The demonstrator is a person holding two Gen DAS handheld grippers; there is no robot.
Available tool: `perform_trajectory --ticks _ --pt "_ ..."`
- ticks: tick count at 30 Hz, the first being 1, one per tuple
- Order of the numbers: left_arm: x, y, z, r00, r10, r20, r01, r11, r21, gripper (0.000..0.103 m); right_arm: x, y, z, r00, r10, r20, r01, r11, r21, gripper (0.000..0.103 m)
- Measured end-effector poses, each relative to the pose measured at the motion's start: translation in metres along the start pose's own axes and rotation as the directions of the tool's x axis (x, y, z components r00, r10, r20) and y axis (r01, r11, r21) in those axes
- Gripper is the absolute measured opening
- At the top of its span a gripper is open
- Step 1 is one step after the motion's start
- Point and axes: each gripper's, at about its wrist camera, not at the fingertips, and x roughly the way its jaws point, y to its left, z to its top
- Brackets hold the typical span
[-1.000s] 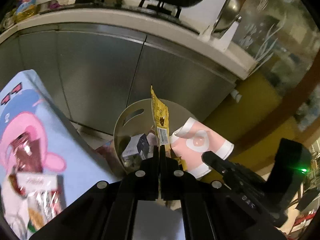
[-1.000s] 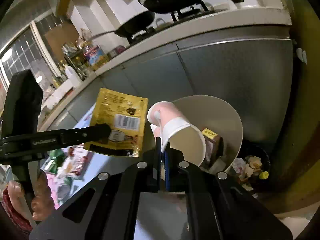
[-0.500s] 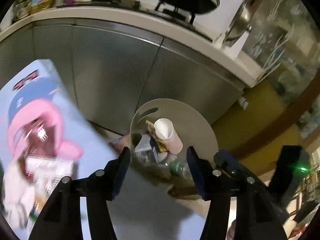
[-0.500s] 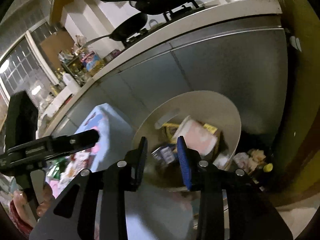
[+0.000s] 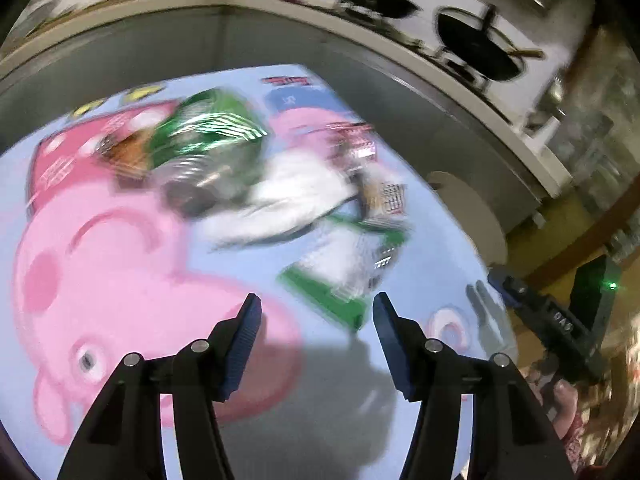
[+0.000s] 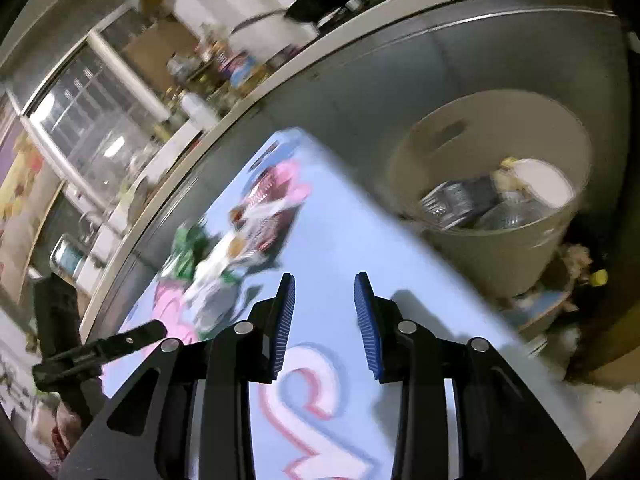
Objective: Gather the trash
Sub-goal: 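Move both open tools back over the remaining trash, then grasp the green-white snack bag with the left tool while the right tool grasps the white-red snack packet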
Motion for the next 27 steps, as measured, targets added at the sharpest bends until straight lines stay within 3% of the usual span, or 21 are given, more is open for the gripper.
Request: perform_trajectory --ticks 4,7,10,13,18,20,22,24,26,27 --pt "-0.009 0.036 -0.015 1.0 -0.002 -0.008 0.001 0.997 -0.08 0.058 0.031 0.025 0.004 0.998 0.031 -0.054 -0.032 0.999 -0.025 0.031" --pt "-0.012 0.039 -0.015 1.0 -0.022 0.007 0.022 0.995 -0.096 0.058 0.063 0.029 0.021 0.992 0.067 -0.104 -0.064 0.997 0.035 0.031" --pt "-0.012 0.029 -0.008 0.999 -0.039 0.031 0.04 0.997 -0.064 0.061 0.093 0.028 0.037 0.987 0.081 -0.141 -0.067 0.993 0.102 0.032" --pt "-0.002 0.011 0.0 0.998 -0.042 0.038 0.042 0.999 0.002 0.076 0.112 0.029 0.043 0.98 0.117 -0.16 -0.091 0.982 0.166 0.035" --pt "0.032 -0.009 0.013 0.999 -0.037 0.006 0.036 0.997 0.065 0.077 0.121 0.039 0.041 0.98 0.117 -0.158 -0.092 0.983 0.158 0.036" --pt "0.046 -0.014 0.017 1.0 -0.023 -0.01 0.024 0.997 0.071 0.077 0.123 0.04 0.039 0.98 0.104 -0.167 -0.081 0.987 0.139 0.017" --pt "0.052 -0.022 0.02 1.0 -0.006 0.001 0.006 0.995 0.097 0.079 0.123 0.035 0.035 0.978 0.11 -0.175 -0.083 0.985 0.153 0.013" --pt "0.057 -0.029 0.019 1.0 0.003 -0.001 -0.003 0.992 0.124 0.07 0.117 0.03 0.032 0.979 0.111 -0.171 -0.084 0.984 0.16 0.01" --pt "0.058 -0.033 0.016 1.0 0.03 0.007 -0.03 0.988 0.148 0.048 0.111 0.029 0.028 0.979 0.113 -0.167 -0.086 0.983 0.162 0.008" --pt "0.058 -0.036 0.013 0.999 0.033 0.003 -0.033 0.986 0.163 0.044 0.106 0.027 0.023 0.979 0.119 -0.166 -0.091 0.982 0.168 0.008"
